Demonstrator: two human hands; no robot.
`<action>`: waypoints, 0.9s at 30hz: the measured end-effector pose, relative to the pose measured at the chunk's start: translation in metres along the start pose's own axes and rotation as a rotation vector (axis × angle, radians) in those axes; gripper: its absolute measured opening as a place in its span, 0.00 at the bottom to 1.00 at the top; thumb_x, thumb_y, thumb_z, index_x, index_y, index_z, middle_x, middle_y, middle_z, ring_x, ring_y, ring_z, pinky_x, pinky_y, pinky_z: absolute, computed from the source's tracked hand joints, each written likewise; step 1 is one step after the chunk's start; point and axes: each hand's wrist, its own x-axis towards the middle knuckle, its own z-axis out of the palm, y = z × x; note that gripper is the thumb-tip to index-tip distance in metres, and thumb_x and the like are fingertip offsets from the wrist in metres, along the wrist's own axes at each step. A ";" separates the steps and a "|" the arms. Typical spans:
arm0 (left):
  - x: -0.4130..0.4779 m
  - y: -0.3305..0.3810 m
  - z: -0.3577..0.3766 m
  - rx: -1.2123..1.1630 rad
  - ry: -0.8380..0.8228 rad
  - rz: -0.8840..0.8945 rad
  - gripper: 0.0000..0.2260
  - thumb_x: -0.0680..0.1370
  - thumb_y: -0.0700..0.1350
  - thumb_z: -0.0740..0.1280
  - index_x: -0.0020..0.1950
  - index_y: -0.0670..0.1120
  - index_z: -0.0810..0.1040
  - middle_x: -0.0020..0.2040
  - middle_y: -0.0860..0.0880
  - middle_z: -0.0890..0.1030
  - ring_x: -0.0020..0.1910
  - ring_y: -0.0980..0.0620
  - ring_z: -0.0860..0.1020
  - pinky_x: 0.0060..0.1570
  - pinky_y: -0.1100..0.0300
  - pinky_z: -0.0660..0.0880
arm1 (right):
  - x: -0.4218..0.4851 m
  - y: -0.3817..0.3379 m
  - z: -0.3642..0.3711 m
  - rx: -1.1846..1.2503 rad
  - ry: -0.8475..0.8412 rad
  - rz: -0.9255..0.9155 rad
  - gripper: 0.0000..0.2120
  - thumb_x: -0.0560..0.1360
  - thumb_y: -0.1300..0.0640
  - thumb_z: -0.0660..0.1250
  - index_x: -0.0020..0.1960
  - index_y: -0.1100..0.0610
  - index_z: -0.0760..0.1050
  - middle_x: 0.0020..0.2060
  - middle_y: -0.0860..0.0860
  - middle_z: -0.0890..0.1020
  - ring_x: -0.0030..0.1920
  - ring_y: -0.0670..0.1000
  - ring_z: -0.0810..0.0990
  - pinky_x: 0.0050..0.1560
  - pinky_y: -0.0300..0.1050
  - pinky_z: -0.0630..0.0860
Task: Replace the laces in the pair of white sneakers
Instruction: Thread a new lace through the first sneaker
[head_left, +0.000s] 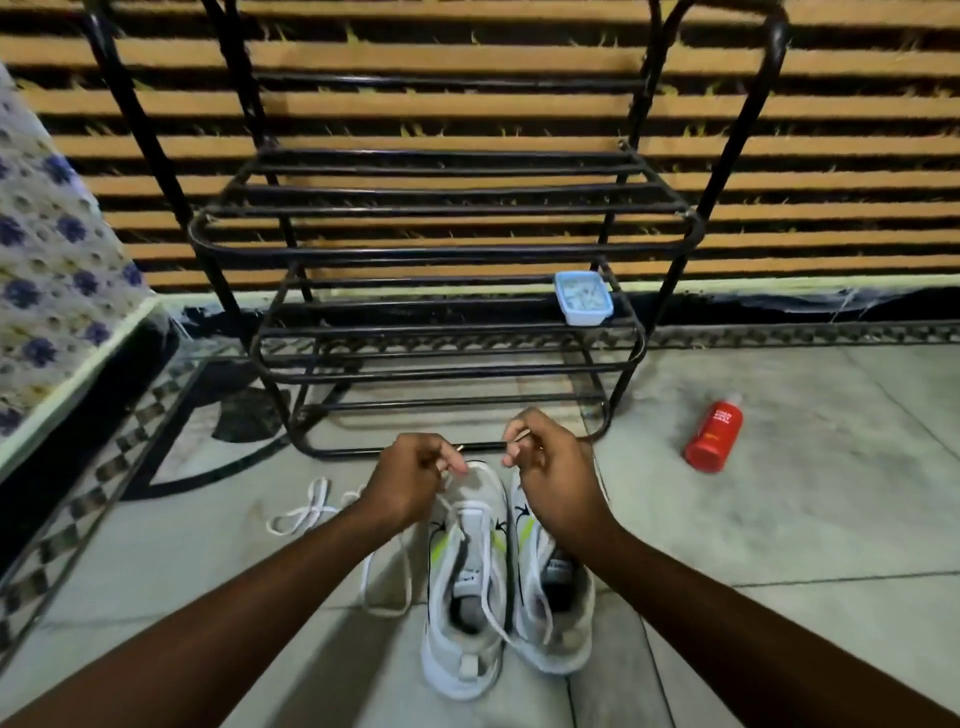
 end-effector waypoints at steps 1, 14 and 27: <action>0.003 -0.009 0.004 0.061 -0.005 -0.013 0.18 0.74 0.24 0.63 0.42 0.43 0.85 0.43 0.47 0.85 0.40 0.55 0.80 0.40 0.65 0.74 | 0.000 0.007 0.003 -0.026 -0.038 0.013 0.14 0.73 0.74 0.59 0.44 0.58 0.76 0.34 0.53 0.81 0.38 0.49 0.80 0.38 0.34 0.72; -0.001 -0.055 0.035 0.798 -0.093 0.173 0.15 0.79 0.55 0.69 0.64 0.52 0.79 0.64 0.52 0.81 0.65 0.48 0.77 0.61 0.53 0.72 | 0.012 0.057 0.061 -0.568 -0.398 0.320 0.09 0.72 0.55 0.71 0.49 0.54 0.73 0.53 0.56 0.77 0.57 0.57 0.76 0.56 0.48 0.75; -0.001 -0.075 0.049 0.859 -0.068 0.147 0.16 0.78 0.53 0.66 0.66 0.56 0.77 0.64 0.55 0.78 0.65 0.50 0.76 0.59 0.54 0.72 | 0.020 0.053 0.044 -0.675 -0.553 0.155 0.10 0.75 0.64 0.63 0.56 0.61 0.71 0.55 0.60 0.76 0.58 0.60 0.74 0.57 0.49 0.73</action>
